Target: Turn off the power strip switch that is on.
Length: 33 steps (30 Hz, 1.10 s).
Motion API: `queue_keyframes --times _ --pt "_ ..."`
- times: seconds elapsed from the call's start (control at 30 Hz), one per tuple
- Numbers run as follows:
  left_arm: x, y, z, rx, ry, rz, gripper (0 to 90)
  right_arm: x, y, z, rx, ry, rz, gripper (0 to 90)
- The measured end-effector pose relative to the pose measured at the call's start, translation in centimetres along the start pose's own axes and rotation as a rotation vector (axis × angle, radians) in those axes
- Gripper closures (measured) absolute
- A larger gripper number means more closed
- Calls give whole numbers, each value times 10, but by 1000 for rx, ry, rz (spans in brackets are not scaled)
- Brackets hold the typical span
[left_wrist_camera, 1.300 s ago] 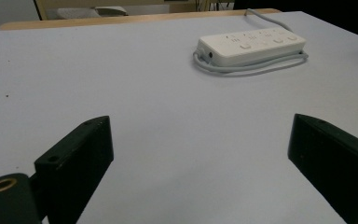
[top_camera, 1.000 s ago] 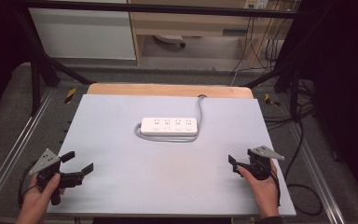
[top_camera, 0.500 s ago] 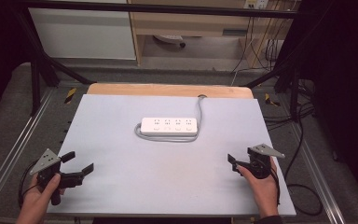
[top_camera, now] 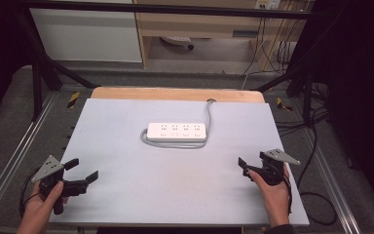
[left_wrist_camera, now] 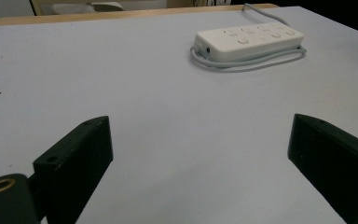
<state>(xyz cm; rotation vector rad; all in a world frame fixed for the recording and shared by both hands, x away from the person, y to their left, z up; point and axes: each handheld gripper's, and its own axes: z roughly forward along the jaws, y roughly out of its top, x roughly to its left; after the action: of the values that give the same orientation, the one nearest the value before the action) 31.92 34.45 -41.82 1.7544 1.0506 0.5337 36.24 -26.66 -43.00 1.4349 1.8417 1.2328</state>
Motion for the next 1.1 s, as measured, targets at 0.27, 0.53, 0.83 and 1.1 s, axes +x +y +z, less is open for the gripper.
queue_keyframes --times 0.27,0.53,0.83,1.1 --pt "0 0 0 3 2 -1 65 9 5 3 -12 19 -23 97" --pt "1 -1 0 9 6 -1 65 13 12 3 -15 17 -21 94" --pt "2 -2 0 13 13 7 66 15 25 4 -27 35 -30 84" --pt "3 -3 -1 14 8 3 65 14 34 9 -34 37 -23 82"
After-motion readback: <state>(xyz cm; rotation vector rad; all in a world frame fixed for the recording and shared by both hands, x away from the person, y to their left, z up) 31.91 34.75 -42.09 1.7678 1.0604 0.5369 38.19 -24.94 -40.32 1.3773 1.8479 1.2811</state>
